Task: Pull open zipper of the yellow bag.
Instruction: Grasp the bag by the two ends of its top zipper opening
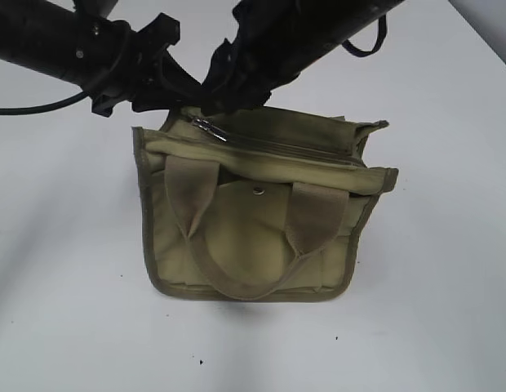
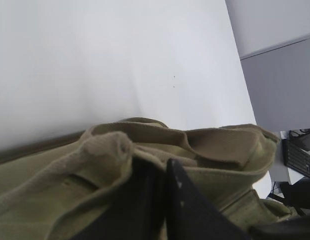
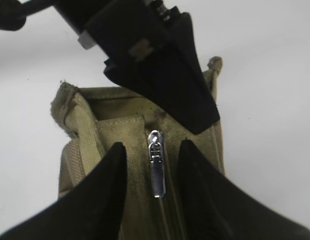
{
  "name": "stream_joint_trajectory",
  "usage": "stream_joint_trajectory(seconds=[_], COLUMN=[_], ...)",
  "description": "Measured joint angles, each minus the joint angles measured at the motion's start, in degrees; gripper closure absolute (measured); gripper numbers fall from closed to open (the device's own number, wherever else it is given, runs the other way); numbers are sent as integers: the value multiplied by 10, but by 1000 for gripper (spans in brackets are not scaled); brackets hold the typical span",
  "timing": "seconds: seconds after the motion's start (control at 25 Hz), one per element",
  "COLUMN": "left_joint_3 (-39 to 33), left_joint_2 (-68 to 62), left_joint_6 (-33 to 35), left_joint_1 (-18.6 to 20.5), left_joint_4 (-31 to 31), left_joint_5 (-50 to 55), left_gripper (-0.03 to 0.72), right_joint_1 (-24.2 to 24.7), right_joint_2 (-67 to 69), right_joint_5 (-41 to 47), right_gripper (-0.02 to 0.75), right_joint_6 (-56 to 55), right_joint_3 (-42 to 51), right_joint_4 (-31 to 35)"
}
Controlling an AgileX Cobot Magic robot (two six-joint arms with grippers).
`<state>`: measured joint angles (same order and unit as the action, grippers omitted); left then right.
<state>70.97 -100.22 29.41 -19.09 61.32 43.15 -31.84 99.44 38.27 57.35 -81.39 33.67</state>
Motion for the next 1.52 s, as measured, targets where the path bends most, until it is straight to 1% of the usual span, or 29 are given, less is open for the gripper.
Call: stream_joint_trajectory(seconds=[0.2,0.52,0.6,0.72,0.96,1.08,1.16,1.28,1.36,1.52], left_joint_3=[0,1,1,1,1,1,1,1,2,3], left_joint_2=[0,0,-1,-1,-2,-2,-2,-2,-2,-2], left_joint_6=[0,0,0,0,1,1,1,1,1,1], left_joint_1=[-1,-1,-1,-1,-1,-1,-1,-2,-2,-2], left_joint_4=[-2,-2,-2,-3,-3,-3,-3,5,11,14], left_joint_5=[0,1,3,6,11,16,17,18,18,18], left_gripper=[660,660,660,664,664,664,664,664,664,664], right_joint_1=[-8,-8,-8,-8,-18,-19,-19,-11,6,60], right_joint_2=[29,60,66,75,78,78,76,60,46,16], right_joint_5=[-1,7,7,7,24,34,46,81,127,248], right_gripper=[472,475,485,538,727,736,736,736,736,736], right_joint_6=[7,9,9,9,9,4,-30,-113,-163,-241], right_joint_3=[-3,-4,-5,-6,-6,-8,-9,-10,-10,-10], right_joint_4=[-9,-55,-60,-61,-67,-80,-112,-174,-206,-230])
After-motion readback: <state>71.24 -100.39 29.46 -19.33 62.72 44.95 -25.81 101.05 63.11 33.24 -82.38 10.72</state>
